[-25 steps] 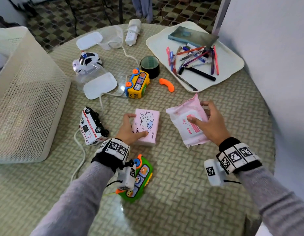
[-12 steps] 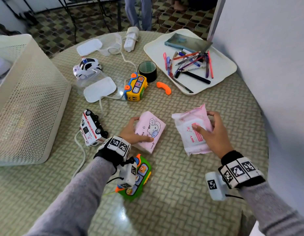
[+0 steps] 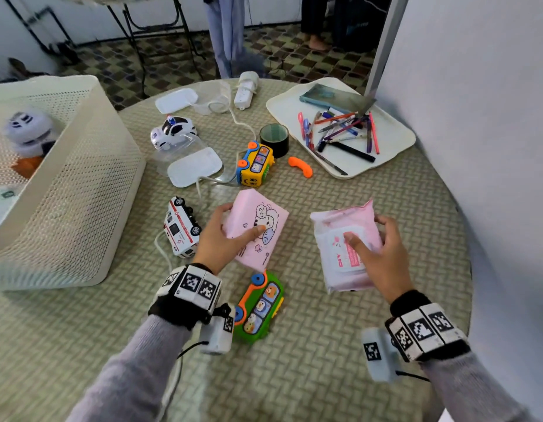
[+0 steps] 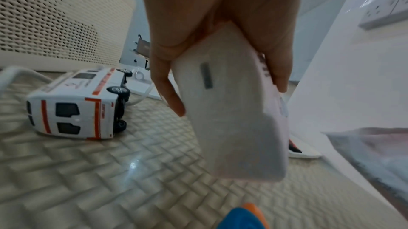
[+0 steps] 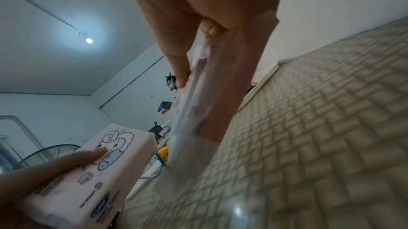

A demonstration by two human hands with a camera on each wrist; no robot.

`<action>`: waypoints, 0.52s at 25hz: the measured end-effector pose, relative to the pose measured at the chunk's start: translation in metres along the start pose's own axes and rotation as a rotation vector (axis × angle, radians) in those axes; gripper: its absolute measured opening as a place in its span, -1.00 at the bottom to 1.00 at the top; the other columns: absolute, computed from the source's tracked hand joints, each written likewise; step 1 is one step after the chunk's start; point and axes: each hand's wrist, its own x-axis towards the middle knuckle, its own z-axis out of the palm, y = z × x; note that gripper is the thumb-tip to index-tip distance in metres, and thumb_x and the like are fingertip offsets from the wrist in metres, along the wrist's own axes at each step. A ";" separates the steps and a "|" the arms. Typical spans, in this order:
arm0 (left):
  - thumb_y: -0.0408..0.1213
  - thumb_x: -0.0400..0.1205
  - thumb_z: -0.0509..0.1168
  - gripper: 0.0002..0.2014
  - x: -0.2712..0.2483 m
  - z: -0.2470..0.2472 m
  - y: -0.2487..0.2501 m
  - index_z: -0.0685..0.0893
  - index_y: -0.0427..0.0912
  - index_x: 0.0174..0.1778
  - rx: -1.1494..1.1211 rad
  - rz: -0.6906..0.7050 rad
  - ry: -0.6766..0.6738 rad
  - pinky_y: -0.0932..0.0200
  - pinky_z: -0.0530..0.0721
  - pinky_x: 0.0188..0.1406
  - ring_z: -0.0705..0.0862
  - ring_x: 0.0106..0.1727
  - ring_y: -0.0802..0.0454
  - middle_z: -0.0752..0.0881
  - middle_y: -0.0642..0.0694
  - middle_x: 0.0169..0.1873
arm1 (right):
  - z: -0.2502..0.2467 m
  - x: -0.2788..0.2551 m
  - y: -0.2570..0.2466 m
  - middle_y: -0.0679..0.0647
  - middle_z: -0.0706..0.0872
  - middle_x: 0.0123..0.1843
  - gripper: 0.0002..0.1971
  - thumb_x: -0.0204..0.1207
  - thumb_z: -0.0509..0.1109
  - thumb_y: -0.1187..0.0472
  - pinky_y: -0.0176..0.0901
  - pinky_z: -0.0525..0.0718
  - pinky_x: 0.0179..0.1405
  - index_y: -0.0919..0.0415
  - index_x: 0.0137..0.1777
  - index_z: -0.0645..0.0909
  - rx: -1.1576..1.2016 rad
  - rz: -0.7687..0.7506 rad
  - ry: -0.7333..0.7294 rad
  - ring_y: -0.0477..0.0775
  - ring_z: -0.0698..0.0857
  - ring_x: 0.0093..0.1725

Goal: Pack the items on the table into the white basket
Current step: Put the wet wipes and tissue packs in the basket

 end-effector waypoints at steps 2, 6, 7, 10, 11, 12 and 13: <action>-0.03 0.36 0.58 -0.39 -0.019 -0.011 -0.003 0.45 0.06 0.27 -0.049 0.022 0.010 0.32 0.68 -0.29 0.73 -0.11 0.19 0.73 0.09 -0.09 | 0.005 -0.017 -0.009 0.01 0.69 0.06 -0.53 0.40 0.58 0.17 -0.61 0.57 -0.32 0.11 0.27 0.49 0.019 -0.028 0.032 -0.27 0.67 -0.12; -0.09 0.38 0.57 -0.47 -0.043 -0.032 -0.020 0.50 0.00 0.21 -0.168 0.016 -0.008 0.34 0.67 -0.31 0.75 -0.10 0.11 0.75 -0.04 -0.03 | 0.020 -0.057 -0.024 0.01 0.70 0.05 -0.55 0.39 0.58 0.17 -0.39 0.61 -0.18 0.09 0.24 0.52 0.020 -0.079 0.119 -0.05 0.69 -0.09; -0.10 0.38 0.57 -0.47 -0.048 -0.040 -0.026 0.50 0.01 0.19 -0.192 0.021 -0.021 0.27 0.69 -0.26 0.76 -0.07 0.06 0.76 -0.08 -0.02 | 0.026 -0.069 -0.026 0.01 0.70 0.05 -0.56 0.39 0.59 0.18 -0.36 0.62 -0.15 0.08 0.23 0.52 0.022 -0.084 0.147 -0.03 0.69 -0.08; -0.10 0.37 0.58 -0.45 -0.060 -0.069 -0.041 0.50 -0.01 0.22 -0.213 0.052 -0.065 0.27 0.70 -0.29 0.78 -0.11 0.05 0.77 -0.12 -0.04 | 0.049 -0.108 -0.031 0.06 0.72 0.03 -0.58 0.37 0.60 0.19 -0.11 0.67 -0.06 0.01 0.17 0.53 0.052 -0.087 0.215 0.02 0.70 -0.08; -0.13 0.39 0.57 -0.45 -0.063 -0.076 -0.044 0.50 -0.04 0.23 -0.223 0.058 -0.071 0.34 0.68 -0.35 0.77 -0.14 0.08 0.76 -0.12 -0.05 | 0.056 -0.118 -0.031 0.08 0.73 0.02 -0.59 0.37 0.60 0.19 -0.06 0.68 -0.05 -0.01 0.15 0.52 0.055 -0.083 0.231 0.05 0.71 -0.08; -0.17 0.40 0.57 -0.46 -0.069 -0.087 -0.051 0.50 -0.07 0.24 -0.234 0.066 -0.085 0.39 0.66 -0.39 0.77 -0.18 0.13 0.76 -0.12 -0.06 | 0.065 -0.133 -0.032 0.09 0.74 0.02 -0.59 0.37 0.60 0.19 -0.04 0.69 -0.05 -0.02 0.15 0.52 0.055 -0.078 0.252 0.07 0.72 -0.08; -0.20 0.42 0.56 -0.48 -0.074 -0.095 -0.056 0.50 -0.08 0.24 -0.250 0.069 -0.092 0.41 0.65 -0.42 0.76 -0.22 0.19 0.75 -0.11 -0.07 | 0.072 -0.144 -0.032 0.10 0.75 0.01 -0.59 0.37 0.60 0.18 -0.05 0.70 -0.07 -0.02 0.14 0.53 0.059 -0.075 0.272 0.09 0.73 -0.07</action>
